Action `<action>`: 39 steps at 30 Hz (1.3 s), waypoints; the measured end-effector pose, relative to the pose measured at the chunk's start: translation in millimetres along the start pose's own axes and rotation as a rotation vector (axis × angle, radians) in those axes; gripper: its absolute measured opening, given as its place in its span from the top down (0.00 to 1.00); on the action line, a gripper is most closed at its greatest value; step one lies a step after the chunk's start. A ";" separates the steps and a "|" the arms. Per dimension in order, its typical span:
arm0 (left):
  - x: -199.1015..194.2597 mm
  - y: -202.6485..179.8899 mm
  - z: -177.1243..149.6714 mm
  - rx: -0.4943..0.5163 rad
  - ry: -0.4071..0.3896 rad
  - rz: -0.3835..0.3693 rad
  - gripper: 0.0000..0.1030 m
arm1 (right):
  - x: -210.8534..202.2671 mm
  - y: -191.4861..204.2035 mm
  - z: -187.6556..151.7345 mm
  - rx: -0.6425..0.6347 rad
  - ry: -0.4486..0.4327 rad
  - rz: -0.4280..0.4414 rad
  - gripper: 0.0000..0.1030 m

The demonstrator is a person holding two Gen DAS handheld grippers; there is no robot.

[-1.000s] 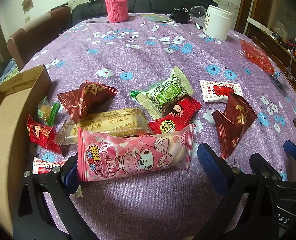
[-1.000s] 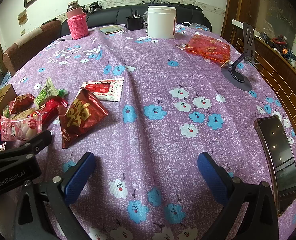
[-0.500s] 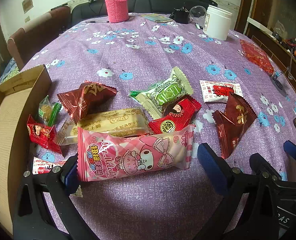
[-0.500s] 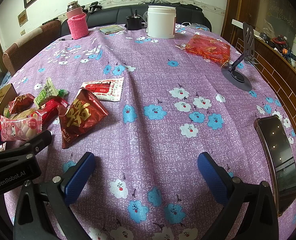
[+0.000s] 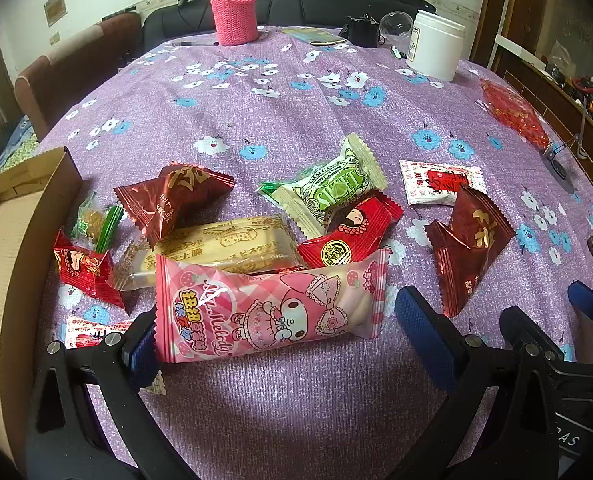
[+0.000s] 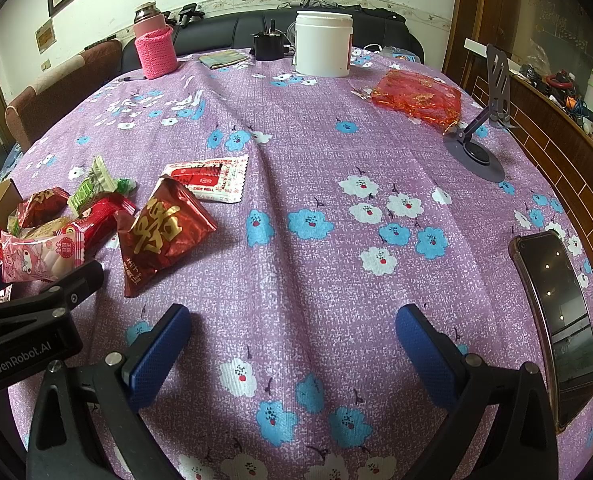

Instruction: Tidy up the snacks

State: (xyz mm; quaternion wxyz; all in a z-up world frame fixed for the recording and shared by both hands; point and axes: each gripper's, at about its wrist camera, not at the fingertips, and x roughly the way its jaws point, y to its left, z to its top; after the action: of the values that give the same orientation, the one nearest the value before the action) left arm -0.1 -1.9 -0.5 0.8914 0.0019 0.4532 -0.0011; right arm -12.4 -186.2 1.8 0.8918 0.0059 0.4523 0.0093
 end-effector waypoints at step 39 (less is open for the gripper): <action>-9.4 9.6 -6.6 0.054 0.049 -0.035 0.00 | 0.1 -0.2 -0.1 0.001 0.000 0.002 0.00</action>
State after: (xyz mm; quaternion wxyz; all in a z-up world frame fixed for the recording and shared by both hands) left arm -10.9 7.7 3.3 0.8794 0.0179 0.4749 -0.0287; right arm -12.4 -186.4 1.7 0.8918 0.0069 0.4522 0.0097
